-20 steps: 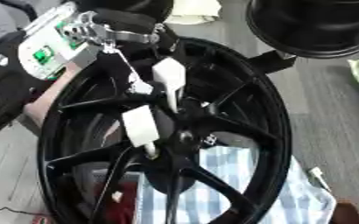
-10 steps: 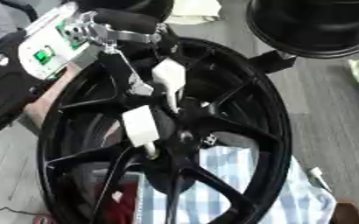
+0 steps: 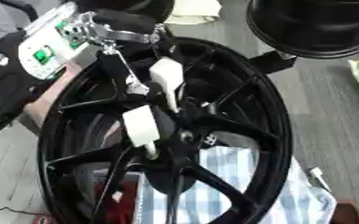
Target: Pull the pin out of the wheel hub.
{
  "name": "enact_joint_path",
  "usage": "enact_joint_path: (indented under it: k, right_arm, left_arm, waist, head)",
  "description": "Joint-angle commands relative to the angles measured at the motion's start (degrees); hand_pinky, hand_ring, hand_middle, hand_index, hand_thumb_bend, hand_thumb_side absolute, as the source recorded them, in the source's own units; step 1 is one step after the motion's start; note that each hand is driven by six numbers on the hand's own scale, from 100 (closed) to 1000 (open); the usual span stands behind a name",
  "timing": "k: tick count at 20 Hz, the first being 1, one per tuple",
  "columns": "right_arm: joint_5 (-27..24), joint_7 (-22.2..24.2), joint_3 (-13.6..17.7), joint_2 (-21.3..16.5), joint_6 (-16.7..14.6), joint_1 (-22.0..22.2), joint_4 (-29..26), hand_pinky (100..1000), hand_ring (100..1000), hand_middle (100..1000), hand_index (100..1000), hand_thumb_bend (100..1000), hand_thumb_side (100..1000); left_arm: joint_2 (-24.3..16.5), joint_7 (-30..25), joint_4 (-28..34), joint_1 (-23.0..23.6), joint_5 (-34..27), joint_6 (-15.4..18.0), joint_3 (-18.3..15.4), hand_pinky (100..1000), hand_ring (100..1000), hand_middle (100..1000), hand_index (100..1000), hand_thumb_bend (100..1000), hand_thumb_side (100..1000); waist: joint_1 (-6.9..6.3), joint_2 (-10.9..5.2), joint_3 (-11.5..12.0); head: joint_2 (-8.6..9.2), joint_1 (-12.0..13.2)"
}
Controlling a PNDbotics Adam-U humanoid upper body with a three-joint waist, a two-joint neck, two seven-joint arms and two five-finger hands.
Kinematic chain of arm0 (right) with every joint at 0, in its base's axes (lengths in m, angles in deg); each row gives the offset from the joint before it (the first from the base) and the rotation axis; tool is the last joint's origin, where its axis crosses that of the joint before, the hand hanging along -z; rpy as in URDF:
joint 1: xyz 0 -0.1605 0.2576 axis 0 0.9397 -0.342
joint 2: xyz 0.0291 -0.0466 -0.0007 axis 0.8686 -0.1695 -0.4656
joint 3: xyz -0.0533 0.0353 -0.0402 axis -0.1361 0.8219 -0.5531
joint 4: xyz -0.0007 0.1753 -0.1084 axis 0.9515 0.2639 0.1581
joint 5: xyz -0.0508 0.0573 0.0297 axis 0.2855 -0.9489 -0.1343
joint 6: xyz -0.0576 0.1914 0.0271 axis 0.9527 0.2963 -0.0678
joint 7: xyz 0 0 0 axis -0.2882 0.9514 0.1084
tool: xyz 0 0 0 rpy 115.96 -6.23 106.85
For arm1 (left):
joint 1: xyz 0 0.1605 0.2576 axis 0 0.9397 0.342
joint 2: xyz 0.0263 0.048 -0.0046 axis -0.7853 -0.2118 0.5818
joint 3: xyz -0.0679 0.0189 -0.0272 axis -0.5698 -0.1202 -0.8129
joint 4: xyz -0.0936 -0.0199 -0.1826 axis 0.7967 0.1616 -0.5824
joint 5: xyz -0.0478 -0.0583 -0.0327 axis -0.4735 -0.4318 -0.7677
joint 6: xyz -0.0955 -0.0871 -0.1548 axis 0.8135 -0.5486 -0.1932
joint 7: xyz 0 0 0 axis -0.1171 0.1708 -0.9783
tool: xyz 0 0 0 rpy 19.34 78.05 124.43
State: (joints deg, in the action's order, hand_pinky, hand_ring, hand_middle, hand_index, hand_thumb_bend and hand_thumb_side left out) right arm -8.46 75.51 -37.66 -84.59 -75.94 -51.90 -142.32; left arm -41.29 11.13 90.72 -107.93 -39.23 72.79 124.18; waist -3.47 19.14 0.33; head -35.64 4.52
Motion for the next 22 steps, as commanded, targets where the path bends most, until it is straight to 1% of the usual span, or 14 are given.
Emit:
enact_joint_path:
  k: [1, 3, 10, 22]
  right_arm:
    - [0.21, -0.18, 0.67, -0.95, -0.14, -0.8, -0.62, 874, 732, 725, 705, 332, 258]
    - [0.21, -0.19, 0.67, -0.94, -0.14, -0.81, -0.64, 874, 732, 725, 705, 331, 258]
    - [0.18, -0.26, 0.77, -0.88, -0.11, -0.81, -0.68, 874, 732, 726, 705, 329, 259]
    - [0.15, -0.25, 0.79, -0.83, -0.19, -0.74, -0.63, 874, 732, 726, 705, 326, 260]
  left_arm:
    - [-0.67, -13.59, 1.2, -1.96, -2.37, 11.32, -1.48, 702, 616, 419, 507, 100, 185]
    - [-0.63, -13.59, 1.5, -2.16, -3.16, 10.04, -1.69, 688, 598, 402, 473, 100, 198]
    - [-0.67, -13.59, 2.07, -2.73, -4.71, 7.54, -3.45, 658, 561, 362, 422, 100, 230]
    - [-0.5, -13.59, 1.1, -5.36, -10.42, 4.02, -12.02, 640, 530, 333, 404, 100, 261]
  waist:
    - [0.24, -1.04, 0.05]
    - [0.22, -1.02, 0.05]
    - [0.2, -0.98, 0.05]
    - [0.45, -1.06, 0.19]
  head:
    - [0.64, 0.26]
    - [0.65, 0.29]
    - [0.65, 0.3]
    - [0.39, 0.47]
